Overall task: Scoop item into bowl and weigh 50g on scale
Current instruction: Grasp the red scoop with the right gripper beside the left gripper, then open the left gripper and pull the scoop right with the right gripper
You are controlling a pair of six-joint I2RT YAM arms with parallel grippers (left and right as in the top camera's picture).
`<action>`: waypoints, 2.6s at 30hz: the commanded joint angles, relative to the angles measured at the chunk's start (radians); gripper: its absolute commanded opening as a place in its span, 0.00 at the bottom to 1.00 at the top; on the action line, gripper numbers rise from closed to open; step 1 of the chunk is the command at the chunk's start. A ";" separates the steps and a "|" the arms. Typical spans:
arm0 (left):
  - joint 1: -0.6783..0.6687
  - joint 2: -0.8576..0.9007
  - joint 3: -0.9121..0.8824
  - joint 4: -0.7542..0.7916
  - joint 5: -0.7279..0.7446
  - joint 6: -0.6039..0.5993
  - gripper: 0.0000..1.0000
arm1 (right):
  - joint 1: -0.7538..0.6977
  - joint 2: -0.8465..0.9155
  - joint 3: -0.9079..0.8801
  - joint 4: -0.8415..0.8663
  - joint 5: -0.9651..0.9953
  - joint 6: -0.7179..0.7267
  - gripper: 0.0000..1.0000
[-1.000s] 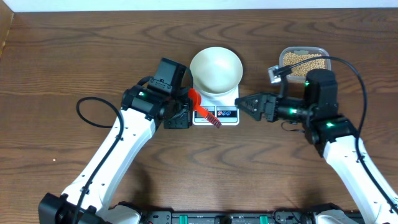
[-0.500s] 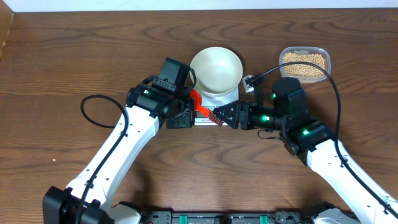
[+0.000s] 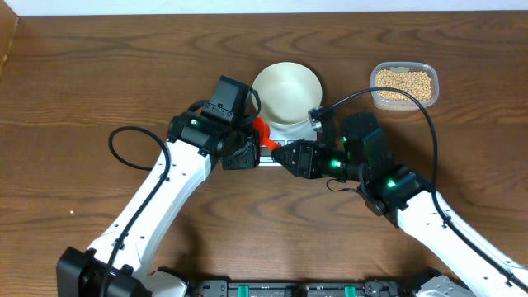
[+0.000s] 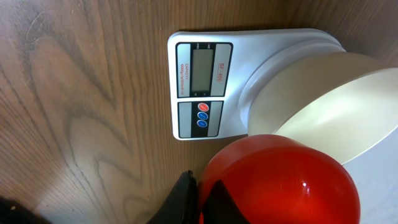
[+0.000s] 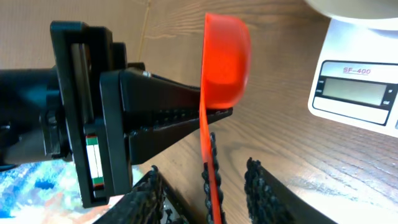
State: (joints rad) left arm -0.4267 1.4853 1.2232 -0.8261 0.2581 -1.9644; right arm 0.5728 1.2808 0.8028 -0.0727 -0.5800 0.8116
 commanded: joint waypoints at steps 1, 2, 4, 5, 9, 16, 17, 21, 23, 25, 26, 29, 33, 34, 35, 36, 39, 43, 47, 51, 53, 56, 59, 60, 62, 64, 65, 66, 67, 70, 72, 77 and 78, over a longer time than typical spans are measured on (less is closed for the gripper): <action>-0.002 0.009 0.005 -0.003 0.016 -0.012 0.07 | 0.005 0.002 0.019 0.002 0.032 0.011 0.39; -0.002 0.009 0.005 -0.003 0.020 -0.012 0.07 | 0.005 0.002 0.019 0.002 0.032 0.011 0.37; -0.002 0.009 0.005 -0.002 0.022 -0.012 0.07 | 0.005 0.002 0.019 0.001 0.040 0.011 0.34; -0.002 0.009 0.005 -0.002 0.022 -0.012 0.07 | 0.006 0.002 0.019 0.001 0.043 0.011 0.33; -0.002 0.009 0.005 -0.002 0.031 -0.012 0.07 | 0.015 0.002 0.019 0.002 0.065 0.011 0.33; -0.002 0.009 0.005 -0.002 0.074 -0.012 0.07 | 0.050 0.002 0.019 0.002 0.129 0.011 0.32; -0.002 0.009 0.005 -0.002 0.074 -0.012 0.07 | 0.057 0.002 0.019 0.002 0.144 0.011 0.31; -0.002 0.009 0.005 -0.003 0.075 -0.012 0.07 | 0.073 0.002 0.019 0.002 0.193 0.011 0.29; -0.002 0.009 0.005 -0.003 0.075 -0.012 0.07 | 0.075 0.002 0.019 0.002 0.204 0.011 0.28; -0.002 0.009 0.005 -0.003 0.075 -0.012 0.07 | 0.075 0.002 0.019 0.002 0.212 0.011 0.27; -0.002 0.009 0.005 -0.003 0.075 -0.012 0.07 | 0.075 0.002 0.019 0.003 0.216 0.011 0.27; -0.002 0.009 0.005 -0.003 0.075 -0.012 0.08 | 0.075 0.002 0.019 0.015 0.223 0.011 0.25; -0.002 0.009 0.005 -0.003 0.074 -0.012 0.07 | 0.075 0.002 0.019 0.035 0.223 0.011 0.24; -0.002 0.009 0.005 -0.003 0.074 -0.012 0.07 | 0.075 0.002 0.019 0.040 0.223 0.011 0.24; -0.002 0.009 0.005 -0.003 0.074 -0.012 0.07 | 0.075 0.002 0.019 0.047 0.223 0.011 0.24; -0.002 0.009 0.005 -0.003 0.074 -0.012 0.07 | 0.075 0.002 0.019 0.050 0.223 0.011 0.24; -0.002 0.009 0.005 -0.003 0.074 -0.012 0.07 | 0.075 0.002 0.019 0.055 0.222 0.011 0.22; -0.002 0.009 0.005 -0.003 0.074 -0.012 0.07 | 0.075 0.002 0.019 0.054 0.214 0.011 0.17; -0.002 0.009 0.005 -0.003 0.074 -0.012 0.07 | 0.075 0.002 0.019 0.053 0.207 0.011 0.15; -0.002 0.009 0.005 -0.003 0.074 -0.012 0.07 | 0.075 0.002 0.019 0.054 0.207 0.011 0.14; -0.002 0.009 0.005 -0.002 0.074 -0.012 0.07 | 0.075 0.002 0.019 0.053 0.207 0.011 0.14; -0.002 0.009 0.005 0.001 0.074 -0.013 0.07 | 0.075 0.002 0.019 0.053 0.204 0.011 0.13; -0.001 0.009 0.005 0.001 0.073 -0.012 0.07 | 0.075 0.002 0.019 0.054 0.204 0.011 0.03; -0.001 0.009 0.005 0.001 0.073 -0.012 0.07 | 0.075 0.002 0.019 0.053 0.204 0.011 0.01; -0.001 0.009 0.005 0.001 0.073 -0.012 0.07 | 0.075 0.002 0.019 0.054 0.204 0.011 0.01; -0.001 0.009 0.005 0.001 0.073 -0.012 0.07 | 0.075 0.002 0.019 0.054 0.207 0.011 0.01; -0.001 0.009 0.005 0.001 0.072 -0.012 0.08 | 0.075 0.002 0.019 0.054 0.209 0.011 0.01; -0.001 0.009 0.005 0.001 0.072 -0.012 0.08 | 0.074 0.002 0.019 0.054 0.209 0.011 0.01; -0.001 0.009 0.005 0.000 0.072 -0.011 0.09 | 0.073 0.002 0.019 0.054 0.212 0.011 0.01; -0.001 0.009 0.005 -0.001 0.072 0.007 0.34 | 0.055 0.002 0.019 0.054 0.212 0.011 0.01; -0.001 0.009 0.005 -0.005 0.070 0.021 0.52 | 0.036 0.002 0.019 0.054 0.211 0.011 0.01; -0.001 0.009 0.005 -0.039 0.063 0.050 0.72 | -0.029 0.001 0.019 0.055 0.209 0.011 0.01; -0.001 0.009 0.005 -0.050 0.062 0.055 0.72 | -0.043 0.000 0.019 0.056 0.207 0.011 0.01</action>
State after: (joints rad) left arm -0.4267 1.4853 1.2232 -0.8429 0.3355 -1.9362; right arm 0.5655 1.2808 0.8028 -0.0238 -0.3798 0.8268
